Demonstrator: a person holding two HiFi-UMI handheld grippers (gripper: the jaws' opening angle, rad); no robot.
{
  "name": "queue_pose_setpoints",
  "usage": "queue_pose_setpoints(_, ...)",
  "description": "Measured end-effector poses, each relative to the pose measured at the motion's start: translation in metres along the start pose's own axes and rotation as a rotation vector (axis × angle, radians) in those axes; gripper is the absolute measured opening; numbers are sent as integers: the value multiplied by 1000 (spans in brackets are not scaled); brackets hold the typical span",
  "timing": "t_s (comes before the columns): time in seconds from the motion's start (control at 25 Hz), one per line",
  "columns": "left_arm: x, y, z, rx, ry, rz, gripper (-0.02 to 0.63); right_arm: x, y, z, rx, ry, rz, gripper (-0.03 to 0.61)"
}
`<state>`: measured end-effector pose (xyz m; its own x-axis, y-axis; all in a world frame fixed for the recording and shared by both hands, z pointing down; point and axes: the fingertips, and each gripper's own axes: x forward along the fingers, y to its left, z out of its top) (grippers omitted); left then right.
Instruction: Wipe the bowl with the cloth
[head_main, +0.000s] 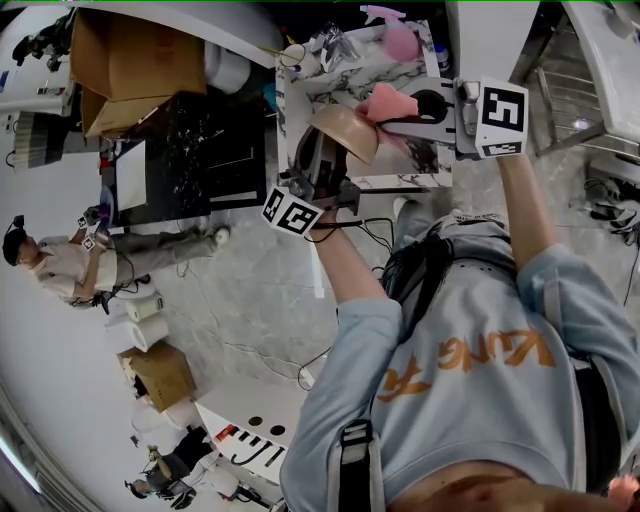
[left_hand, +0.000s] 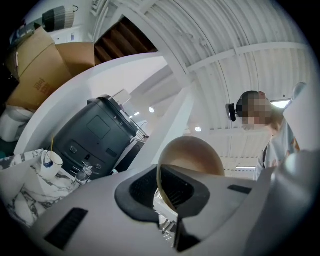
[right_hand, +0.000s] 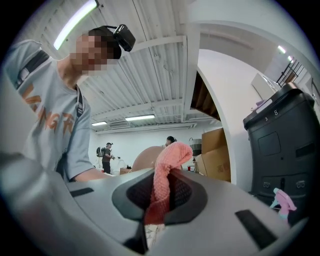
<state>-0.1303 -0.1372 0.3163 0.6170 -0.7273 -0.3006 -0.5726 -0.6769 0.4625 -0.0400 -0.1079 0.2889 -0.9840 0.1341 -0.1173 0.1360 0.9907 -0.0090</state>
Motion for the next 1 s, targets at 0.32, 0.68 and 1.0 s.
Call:
queue_pose_setpoints(0.32,-4,25,-12,36,111,103,31,-13,-21,18,12,-132,-96,40)
queue_pose_setpoints(0.68,-5,73,-32,34,331,244,31,-32,-76,20,44,-218,-366,40)
queue_pose_setpoints(1.0,-17,118,-64,-30,520,368,31,-44,-107,-5,81,-192,-561,40)
